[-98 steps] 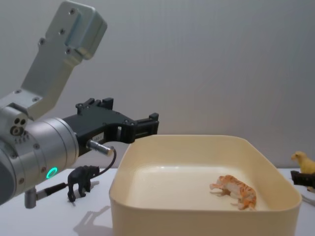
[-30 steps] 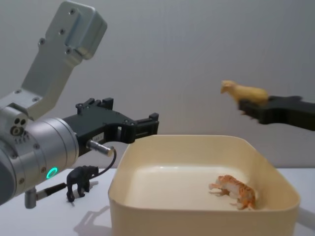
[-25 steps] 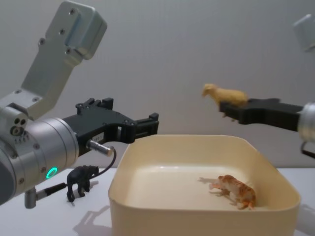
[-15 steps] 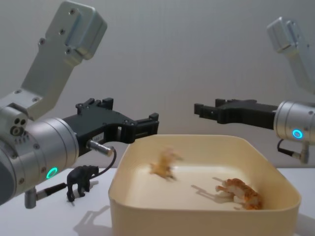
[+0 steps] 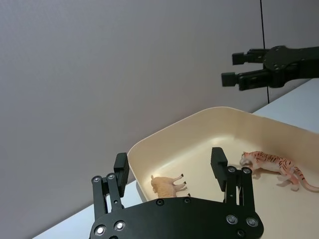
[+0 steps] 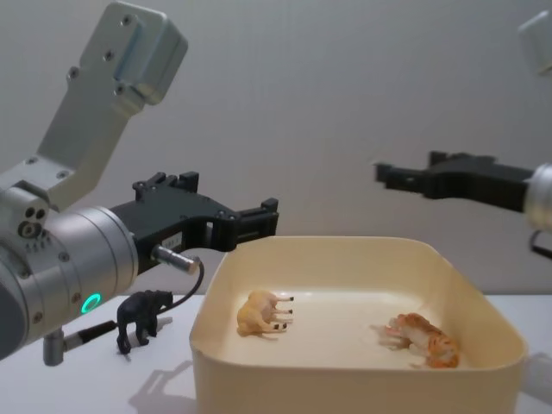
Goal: Pick up the toy alternately with two hands and place it into the central storage box.
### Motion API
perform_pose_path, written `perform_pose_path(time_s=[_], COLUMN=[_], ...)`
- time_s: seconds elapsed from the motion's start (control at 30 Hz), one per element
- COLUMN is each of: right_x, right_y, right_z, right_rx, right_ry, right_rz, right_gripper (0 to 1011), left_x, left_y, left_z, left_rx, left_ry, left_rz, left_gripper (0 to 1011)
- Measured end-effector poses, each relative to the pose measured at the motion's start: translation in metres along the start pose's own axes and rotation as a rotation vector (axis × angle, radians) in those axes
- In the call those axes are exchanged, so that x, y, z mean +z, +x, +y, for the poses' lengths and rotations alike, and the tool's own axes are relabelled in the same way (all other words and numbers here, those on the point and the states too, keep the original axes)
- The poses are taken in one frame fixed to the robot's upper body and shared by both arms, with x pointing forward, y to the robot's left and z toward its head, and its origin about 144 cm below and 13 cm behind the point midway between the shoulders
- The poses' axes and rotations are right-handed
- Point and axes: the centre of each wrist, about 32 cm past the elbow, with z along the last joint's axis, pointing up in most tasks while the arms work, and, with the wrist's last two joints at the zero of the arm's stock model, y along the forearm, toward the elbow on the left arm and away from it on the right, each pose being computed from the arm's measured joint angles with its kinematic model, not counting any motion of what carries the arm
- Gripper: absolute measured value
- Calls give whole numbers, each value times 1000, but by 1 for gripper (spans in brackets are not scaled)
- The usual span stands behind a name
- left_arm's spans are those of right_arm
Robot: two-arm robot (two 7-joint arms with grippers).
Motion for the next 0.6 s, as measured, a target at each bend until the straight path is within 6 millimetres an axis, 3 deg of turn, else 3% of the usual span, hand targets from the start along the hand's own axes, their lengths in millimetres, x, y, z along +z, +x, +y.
perform_pose_path(time_s=[0.33, 0.6], right_x=[4, 8], right_y=[19, 25], right_z=[-42, -61], right_rx=[-114, -159], right_ry=[11, 11], right_rz=[-21, -32], right_gripper=[1001, 1001], left_x=[0, 1], left_y=[0, 0], left_z=[0, -1], left_rx=[0, -3], left_ry=[0, 0], left_rz=[0, 1], left_gripper=[1001, 1001])
